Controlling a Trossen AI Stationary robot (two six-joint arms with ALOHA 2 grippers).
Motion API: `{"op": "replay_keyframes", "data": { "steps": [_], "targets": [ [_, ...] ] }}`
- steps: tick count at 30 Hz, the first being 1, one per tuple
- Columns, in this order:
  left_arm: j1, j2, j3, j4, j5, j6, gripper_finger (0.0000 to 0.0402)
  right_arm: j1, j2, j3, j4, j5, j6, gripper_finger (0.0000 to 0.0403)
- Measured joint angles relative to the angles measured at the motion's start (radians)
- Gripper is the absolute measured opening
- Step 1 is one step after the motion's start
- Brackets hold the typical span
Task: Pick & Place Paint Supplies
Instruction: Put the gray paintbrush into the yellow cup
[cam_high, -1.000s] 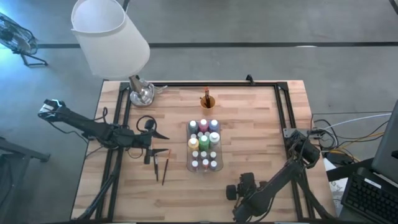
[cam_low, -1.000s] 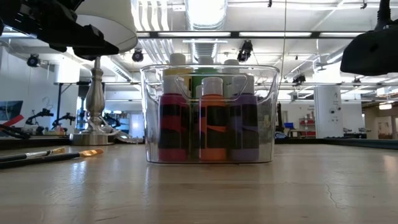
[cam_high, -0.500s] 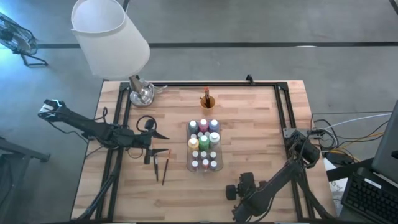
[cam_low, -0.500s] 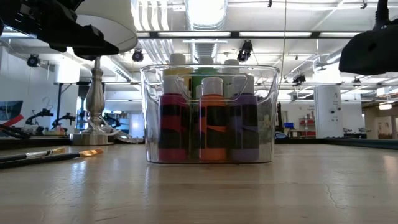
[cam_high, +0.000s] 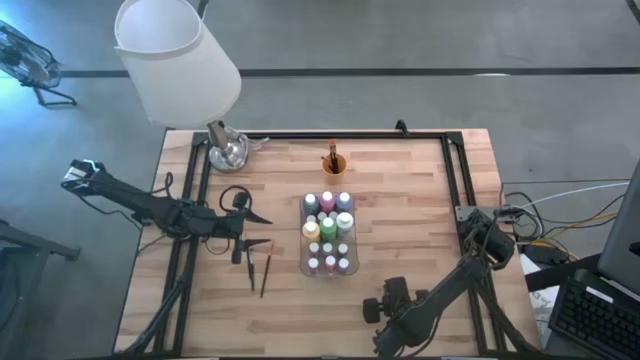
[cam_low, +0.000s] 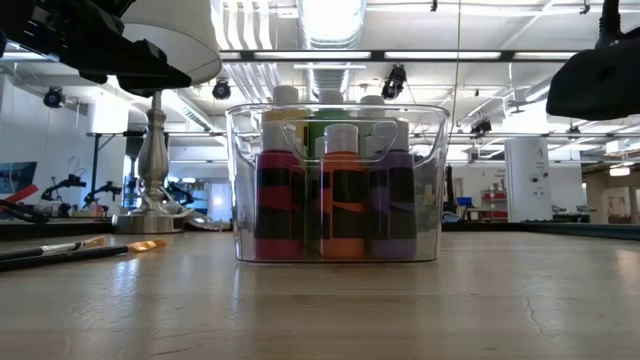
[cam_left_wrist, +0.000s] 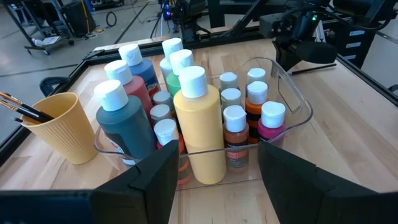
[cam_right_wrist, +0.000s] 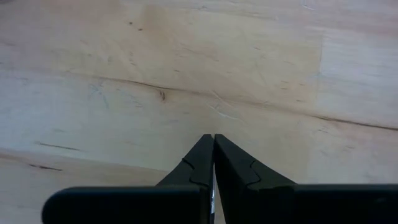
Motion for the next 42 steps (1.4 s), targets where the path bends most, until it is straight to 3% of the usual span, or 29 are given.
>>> {"op": "replay_keyframes", "data": {
  "steps": [34, 42],
  "targets": [
    [0.000, 0.000, 0.000, 0.000, 0.000, 0.000, 0.0222, 0.000, -0.105, -0.003, -0.063, 0.037, -0.102, 0.0007],
    [0.000, 0.000, 0.000, 0.000, 0.000, 0.000, 0.0222, -0.021, -0.121, -0.008, -0.126, 0.029, -0.192, 0.0008]
  ]
}}
